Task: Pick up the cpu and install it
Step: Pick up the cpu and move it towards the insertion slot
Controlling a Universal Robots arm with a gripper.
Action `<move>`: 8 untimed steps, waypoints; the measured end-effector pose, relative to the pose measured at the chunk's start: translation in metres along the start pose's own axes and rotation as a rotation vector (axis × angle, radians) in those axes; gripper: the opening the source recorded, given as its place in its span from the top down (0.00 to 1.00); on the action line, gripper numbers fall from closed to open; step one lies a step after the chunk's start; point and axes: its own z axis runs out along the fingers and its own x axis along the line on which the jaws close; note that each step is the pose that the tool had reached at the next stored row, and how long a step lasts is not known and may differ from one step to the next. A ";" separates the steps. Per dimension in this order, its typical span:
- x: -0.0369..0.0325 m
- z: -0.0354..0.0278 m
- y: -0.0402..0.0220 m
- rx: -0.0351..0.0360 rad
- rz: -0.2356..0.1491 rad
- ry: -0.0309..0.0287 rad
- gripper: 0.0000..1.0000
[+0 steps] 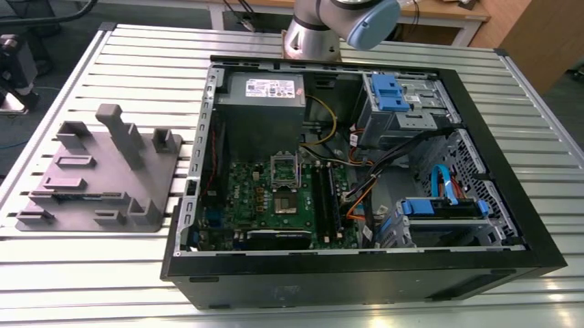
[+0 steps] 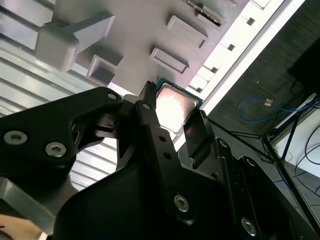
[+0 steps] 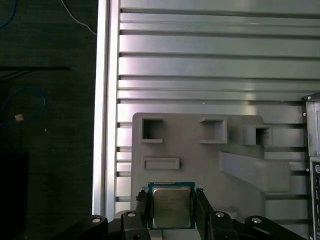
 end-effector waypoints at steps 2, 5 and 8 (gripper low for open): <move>-0.0003 -0.0065 0.0006 0.0000 0.000 0.0000 0.53; -0.0005 -0.0142 0.0013 0.0000 0.000 0.0000 0.53; -0.0007 -0.0193 0.0017 0.0001 0.000 0.0001 0.53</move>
